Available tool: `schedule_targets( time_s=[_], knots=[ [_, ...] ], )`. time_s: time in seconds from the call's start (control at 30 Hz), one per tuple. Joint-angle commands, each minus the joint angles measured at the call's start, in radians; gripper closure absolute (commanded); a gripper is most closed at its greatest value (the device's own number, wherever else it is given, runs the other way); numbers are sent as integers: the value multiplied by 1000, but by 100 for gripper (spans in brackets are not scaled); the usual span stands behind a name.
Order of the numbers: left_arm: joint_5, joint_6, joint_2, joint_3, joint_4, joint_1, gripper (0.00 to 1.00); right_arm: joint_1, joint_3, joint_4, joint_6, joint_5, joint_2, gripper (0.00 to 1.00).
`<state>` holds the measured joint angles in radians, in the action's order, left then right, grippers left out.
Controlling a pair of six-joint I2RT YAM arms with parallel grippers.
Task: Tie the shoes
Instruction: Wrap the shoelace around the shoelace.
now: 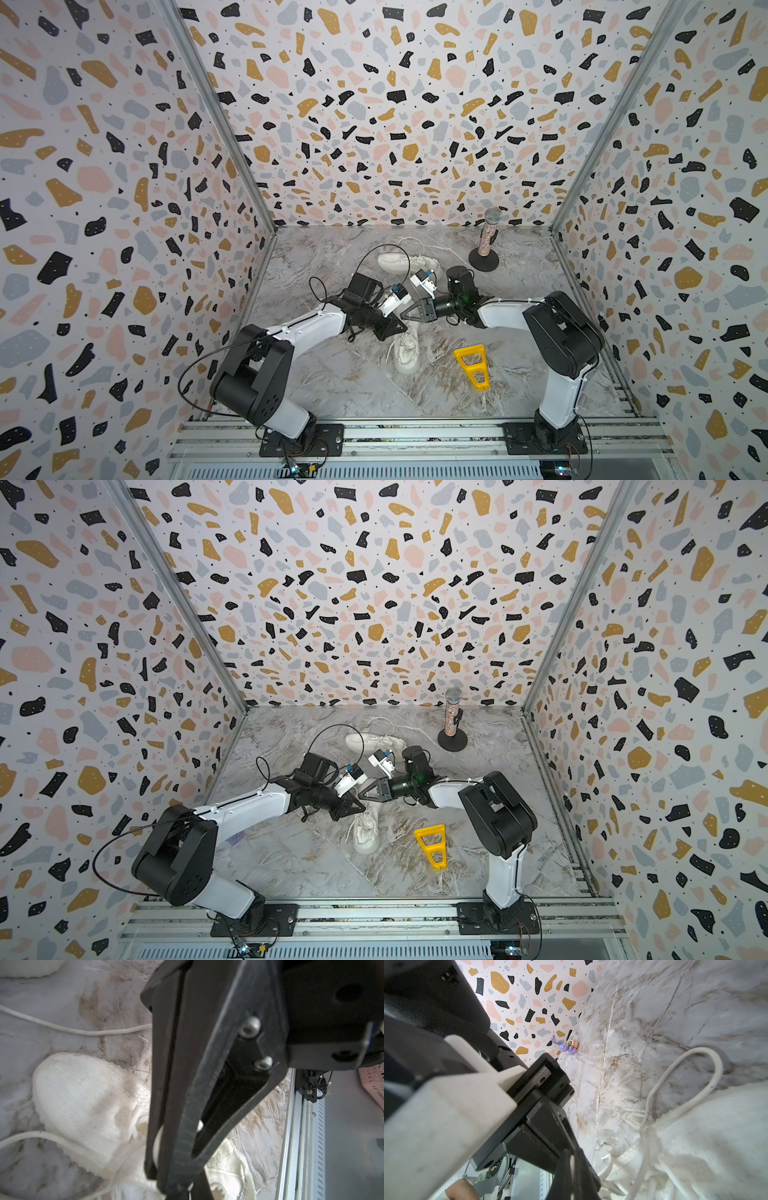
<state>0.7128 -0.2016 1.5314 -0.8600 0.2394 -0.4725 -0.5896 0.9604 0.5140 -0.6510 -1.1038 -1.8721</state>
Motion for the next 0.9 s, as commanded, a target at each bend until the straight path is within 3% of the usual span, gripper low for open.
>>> schedule_targets(
  time_s=[0.0, 0.17, 0.37, 0.6, 0.87],
  knots=[
    [-19, -5, -36, -28, 35, 7, 78, 0, 24, -42, 40, -4, 31, 100],
    [-5, -14, -59, -67, 145, 58, 58, 4, 29, -52, 47, 4, 33, 100],
    [8, 8, -73, -60, 173, 194, 47, 5, 34, -58, 50, 8, 31, 100],
    [-320, 7, 45, -196, 291, 208, 43, 4, 42, -66, 54, 12, 25, 100],
    [-492, -18, 265, -406, 415, 149, 38, 5, 53, -89, 68, 15, 19, 100]
  ],
)
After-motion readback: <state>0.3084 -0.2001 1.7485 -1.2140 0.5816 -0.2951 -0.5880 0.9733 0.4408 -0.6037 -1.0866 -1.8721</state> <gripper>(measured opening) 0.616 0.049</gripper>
